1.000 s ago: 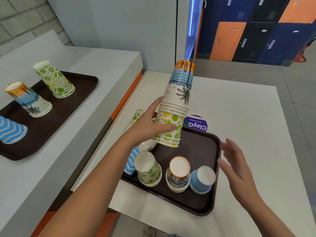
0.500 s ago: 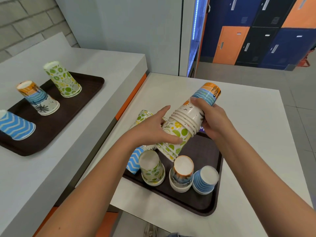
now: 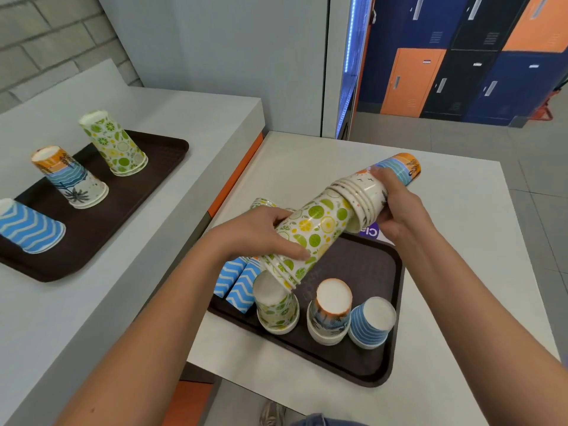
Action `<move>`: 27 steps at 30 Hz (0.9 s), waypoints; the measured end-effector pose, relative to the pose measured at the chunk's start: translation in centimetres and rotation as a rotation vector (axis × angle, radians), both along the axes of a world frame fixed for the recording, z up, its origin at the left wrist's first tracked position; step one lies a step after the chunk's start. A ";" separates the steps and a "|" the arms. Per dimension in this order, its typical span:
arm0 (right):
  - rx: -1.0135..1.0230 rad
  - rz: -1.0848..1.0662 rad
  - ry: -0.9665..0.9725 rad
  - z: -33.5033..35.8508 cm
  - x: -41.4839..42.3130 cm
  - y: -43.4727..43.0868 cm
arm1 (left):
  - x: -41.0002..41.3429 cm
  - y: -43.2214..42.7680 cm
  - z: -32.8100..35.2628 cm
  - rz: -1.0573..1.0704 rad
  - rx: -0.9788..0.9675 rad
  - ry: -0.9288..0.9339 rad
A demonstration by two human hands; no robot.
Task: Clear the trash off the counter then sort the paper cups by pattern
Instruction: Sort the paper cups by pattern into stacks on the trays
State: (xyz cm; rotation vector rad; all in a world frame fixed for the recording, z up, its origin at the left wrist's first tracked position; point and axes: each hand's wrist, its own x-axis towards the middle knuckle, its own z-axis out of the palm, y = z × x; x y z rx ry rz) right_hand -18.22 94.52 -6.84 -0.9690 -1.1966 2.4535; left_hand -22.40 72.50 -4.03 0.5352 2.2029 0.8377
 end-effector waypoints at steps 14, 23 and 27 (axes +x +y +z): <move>0.678 0.114 0.081 -3.2 8.9 -5.0 | 4.1 -5.3 -7.1 0.692 0.533 0.234; 0.960 0.450 0.093 -7.7 10.5 -6.3 | 8.1 -3.7 -14.3 0.692 0.590 0.241; 1.051 0.610 0.056 -9.6 11.0 -6.4 | 8.5 -3.4 -16.9 0.631 0.498 0.196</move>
